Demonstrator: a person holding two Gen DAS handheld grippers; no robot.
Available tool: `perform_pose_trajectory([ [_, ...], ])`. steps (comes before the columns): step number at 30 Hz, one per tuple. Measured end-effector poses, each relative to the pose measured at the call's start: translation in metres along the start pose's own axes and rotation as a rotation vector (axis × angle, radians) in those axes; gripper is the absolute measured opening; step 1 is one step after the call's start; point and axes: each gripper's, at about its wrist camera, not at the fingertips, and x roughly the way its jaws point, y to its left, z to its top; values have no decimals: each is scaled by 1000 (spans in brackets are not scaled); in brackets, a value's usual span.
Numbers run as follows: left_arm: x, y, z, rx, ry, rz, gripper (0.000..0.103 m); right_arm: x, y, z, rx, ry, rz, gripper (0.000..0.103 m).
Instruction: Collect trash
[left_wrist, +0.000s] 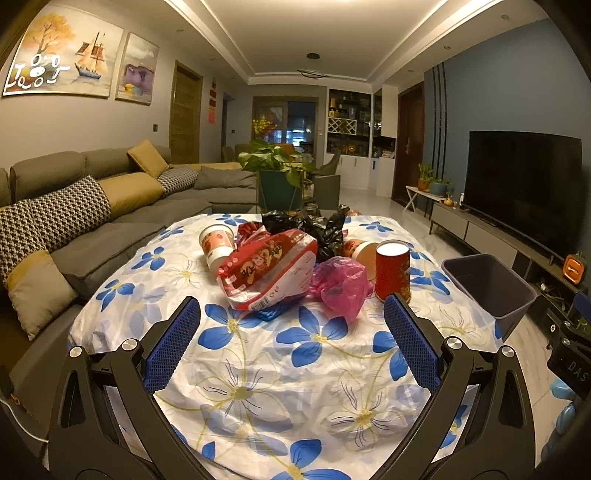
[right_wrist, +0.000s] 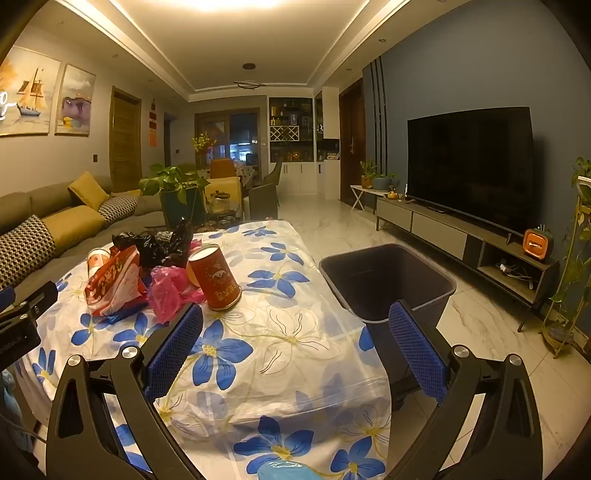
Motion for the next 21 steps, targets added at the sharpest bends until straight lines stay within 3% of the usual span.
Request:
perform_pose_trajectory([
  [21,1,-2,0,-3,1,-6,98,0,0,-1,1,0,0,98],
])
